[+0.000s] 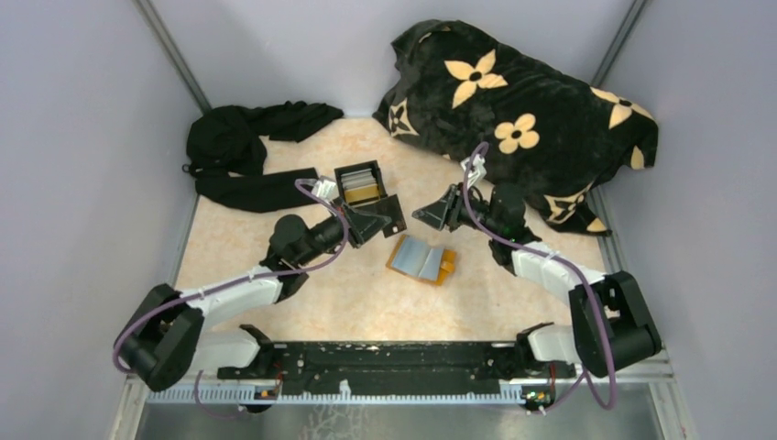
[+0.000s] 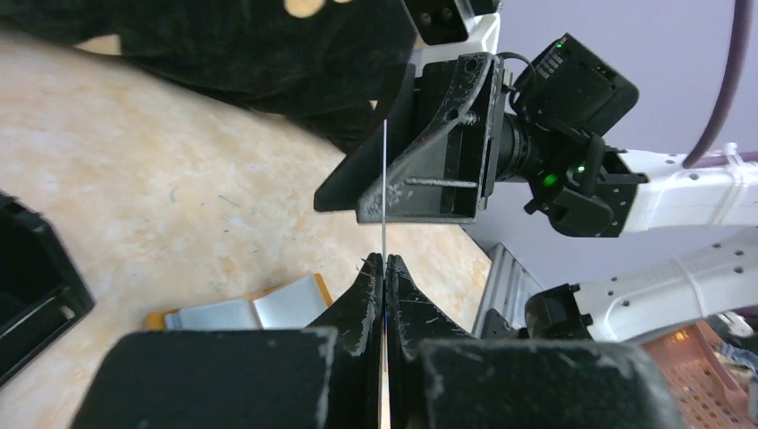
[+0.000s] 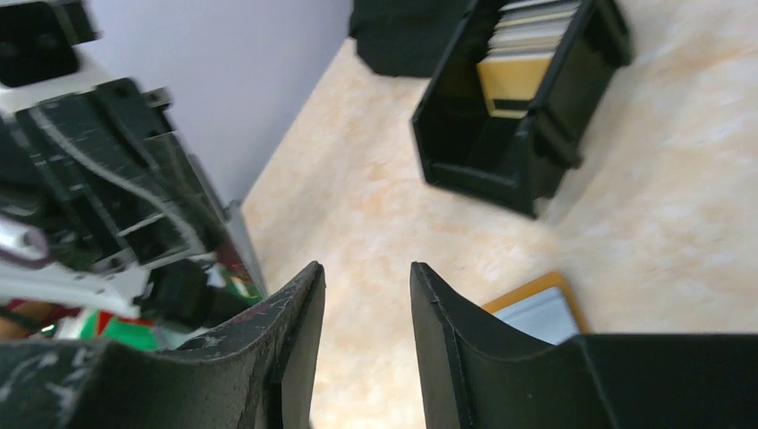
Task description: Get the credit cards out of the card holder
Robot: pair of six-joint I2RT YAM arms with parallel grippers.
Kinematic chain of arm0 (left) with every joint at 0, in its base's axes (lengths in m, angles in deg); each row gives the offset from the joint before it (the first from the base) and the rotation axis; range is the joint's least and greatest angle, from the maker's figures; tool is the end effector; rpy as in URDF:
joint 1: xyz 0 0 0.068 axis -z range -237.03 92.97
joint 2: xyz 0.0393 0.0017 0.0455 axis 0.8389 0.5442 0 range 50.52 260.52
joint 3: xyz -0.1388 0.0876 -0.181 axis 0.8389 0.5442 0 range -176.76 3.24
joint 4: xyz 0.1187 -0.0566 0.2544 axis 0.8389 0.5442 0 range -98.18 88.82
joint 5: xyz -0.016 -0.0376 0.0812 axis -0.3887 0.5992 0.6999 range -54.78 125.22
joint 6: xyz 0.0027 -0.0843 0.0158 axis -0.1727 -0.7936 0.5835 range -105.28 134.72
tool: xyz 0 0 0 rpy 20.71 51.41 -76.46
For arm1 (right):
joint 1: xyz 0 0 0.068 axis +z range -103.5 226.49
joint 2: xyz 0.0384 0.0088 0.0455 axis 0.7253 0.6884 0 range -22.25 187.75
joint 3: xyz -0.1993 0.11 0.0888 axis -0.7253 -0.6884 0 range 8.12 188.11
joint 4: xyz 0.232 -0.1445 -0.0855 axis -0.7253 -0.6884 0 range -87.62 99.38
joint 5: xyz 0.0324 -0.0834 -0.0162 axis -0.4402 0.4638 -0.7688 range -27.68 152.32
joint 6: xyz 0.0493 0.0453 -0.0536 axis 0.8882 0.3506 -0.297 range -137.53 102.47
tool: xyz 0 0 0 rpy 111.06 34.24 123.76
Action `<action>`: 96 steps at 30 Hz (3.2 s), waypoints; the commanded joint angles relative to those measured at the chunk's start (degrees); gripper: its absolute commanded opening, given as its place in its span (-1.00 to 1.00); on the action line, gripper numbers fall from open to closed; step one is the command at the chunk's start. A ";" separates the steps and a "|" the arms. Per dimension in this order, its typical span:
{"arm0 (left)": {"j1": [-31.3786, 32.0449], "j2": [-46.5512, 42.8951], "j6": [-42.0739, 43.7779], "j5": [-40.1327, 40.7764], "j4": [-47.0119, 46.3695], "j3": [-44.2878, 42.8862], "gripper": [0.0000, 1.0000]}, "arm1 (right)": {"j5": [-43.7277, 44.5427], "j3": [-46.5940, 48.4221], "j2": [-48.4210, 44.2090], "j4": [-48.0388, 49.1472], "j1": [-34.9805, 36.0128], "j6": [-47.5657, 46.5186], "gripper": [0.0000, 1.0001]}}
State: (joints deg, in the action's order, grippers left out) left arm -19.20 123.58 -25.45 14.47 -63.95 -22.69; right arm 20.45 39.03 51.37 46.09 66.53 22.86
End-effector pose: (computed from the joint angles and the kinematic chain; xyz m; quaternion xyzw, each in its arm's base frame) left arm 0.2390 -0.2194 0.2014 0.1235 0.6439 -0.5607 0.5058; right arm 0.2868 0.1583 0.1847 -0.1127 0.7254 0.5439 0.4065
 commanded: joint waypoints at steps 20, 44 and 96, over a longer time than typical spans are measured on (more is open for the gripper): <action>-0.38 -16.26 5.09 15.09 32.23 -1.78 -1.00 | 38.48 26.34 24.81 -12.43 6.92 -19.81 -0.10; -0.93 -7.57 6.56 16.56 33.06 -6.54 -1.00 | 53.70 40.97 37.50 -15.56 13.76 -25.96 0.63; -7.96 -9.88 5.36 13.44 32.75 0.31 -1.00 | 54.47 39.07 35.44 -22.30 20.12 -26.92 -0.52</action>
State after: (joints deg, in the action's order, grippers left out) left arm -26.66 113.24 -19.72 28.87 -29.27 -23.28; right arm 75.53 78.51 90.65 22.86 85.61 -2.91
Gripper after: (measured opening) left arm 0.007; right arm 0.282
